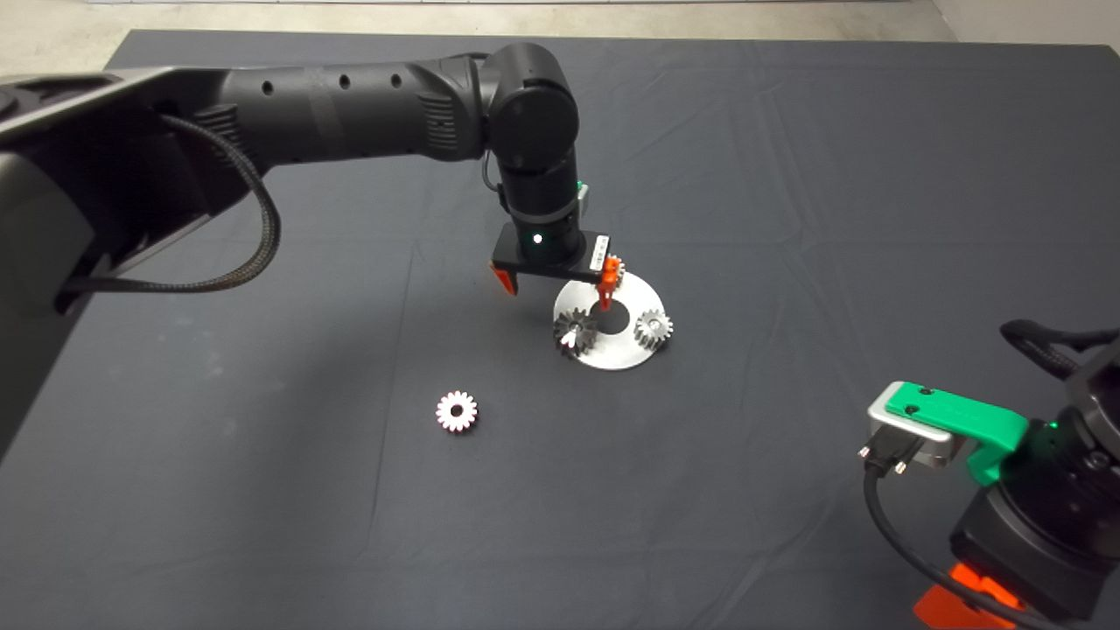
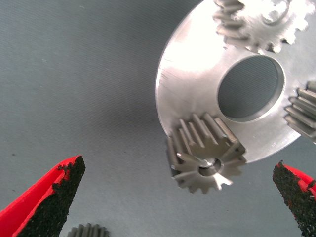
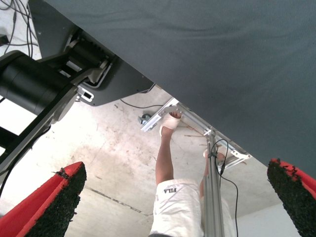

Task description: Remove an incorrectly installed larger gear and replace it with the correct smaller gear

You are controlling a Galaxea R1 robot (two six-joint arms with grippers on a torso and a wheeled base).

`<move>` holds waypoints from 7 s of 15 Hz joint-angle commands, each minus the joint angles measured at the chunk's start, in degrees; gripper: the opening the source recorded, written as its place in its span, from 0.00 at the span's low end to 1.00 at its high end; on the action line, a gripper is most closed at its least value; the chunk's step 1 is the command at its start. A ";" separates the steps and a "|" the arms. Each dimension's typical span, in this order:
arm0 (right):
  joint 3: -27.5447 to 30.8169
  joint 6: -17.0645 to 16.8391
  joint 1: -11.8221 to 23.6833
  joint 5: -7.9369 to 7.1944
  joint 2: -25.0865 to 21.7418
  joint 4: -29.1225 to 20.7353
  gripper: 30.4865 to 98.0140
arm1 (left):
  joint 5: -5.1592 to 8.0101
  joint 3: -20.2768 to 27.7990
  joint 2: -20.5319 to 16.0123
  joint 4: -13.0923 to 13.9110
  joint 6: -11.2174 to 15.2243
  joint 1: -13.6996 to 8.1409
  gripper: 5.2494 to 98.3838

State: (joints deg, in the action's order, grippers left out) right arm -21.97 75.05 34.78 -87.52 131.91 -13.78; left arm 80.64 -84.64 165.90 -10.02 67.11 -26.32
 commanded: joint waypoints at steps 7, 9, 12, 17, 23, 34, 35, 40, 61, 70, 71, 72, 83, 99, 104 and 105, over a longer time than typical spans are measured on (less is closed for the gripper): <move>-0.40 0.28 0.82 -2.00 1.17 -1.51 0.98 | 3.47 4.36 1.40 -0.83 0.39 -0.84 0.99; -0.87 1.05 1.08 -5.12 1.27 -1.52 0.98 | 3.38 4.32 1.40 -0.79 0.39 -0.83 0.99; -0.87 1.08 1.17 -5.12 1.55 -1.43 0.98 | 3.21 4.15 1.40 -0.70 0.22 -0.07 0.99; -0.87 1.16 1.17 -5.12 1.55 -1.43 0.98 | 2.59 2.88 1.69 -0.79 -0.31 0.48 0.99; -0.96 1.16 1.26 -5.03 1.47 -1.43 0.98 | 1.62 0.36 2.28 -0.88 -2.08 2.68 0.99; -0.96 1.16 2.31 -5.12 1.12 -1.43 0.98 | -0.92 -2.27 2.63 -5.01 -3.13 4.70 0.99; -0.96 1.16 2.31 -5.12 1.12 -1.43 0.98 | -1.19 -2.27 2.55 -5.07 -3.12 4.78 0.99; -0.96 1.16 2.31 -5.12 1.03 -1.43 0.98 | -1.54 -2.35 2.55 -5.36 -3.12 4.97 0.99; -0.96 1.42 2.31 -5.12 1.03 -1.43 0.98 | -0.46 -1.50 2.99 -8.08 -3.22 5.57 0.72; -0.96 1.42 2.31 -5.12 1.03 -1.43 0.98 | 1.36 -1.13 2.99 -8.00 -3.34 5.57 0.60; -0.96 1.42 2.31 -5.12 1.03 -1.43 0.98 | 1.38 -1.13 2.99 -8.00 -3.32 5.57 0.59; -0.96 1.42 2.40 -5.12 1.03 -1.43 0.98 | 1.45 -1.13 2.99 -8.00 -3.38 5.57 0.59; -0.96 1.42 2.31 -5.12 0.94 -1.43 0.98 | 2.24 -1.04 3.07 -8.00 -3.30 5.58 0.48; -0.96 1.51 2.36 -5.12 0.68 -1.43 0.98 | 3.38 -0.95 2.99 -4.57 -2.07 4.87 0.45; -0.96 1.51 2.31 -5.21 0.76 -1.43 0.98 | 3.47 -0.95 2.90 -3.87 -2.07 3.82 0.45; -0.96 1.51 2.31 -5.21 0.76 -1.43 0.98 | 3.47 -0.95 2.90 -3.78 -2.07 3.55 0.44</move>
State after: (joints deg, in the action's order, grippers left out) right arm -23.06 76.22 35.89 -87.71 132.85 -13.78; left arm 82.37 -86.05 168.88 -15.90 64.89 -20.29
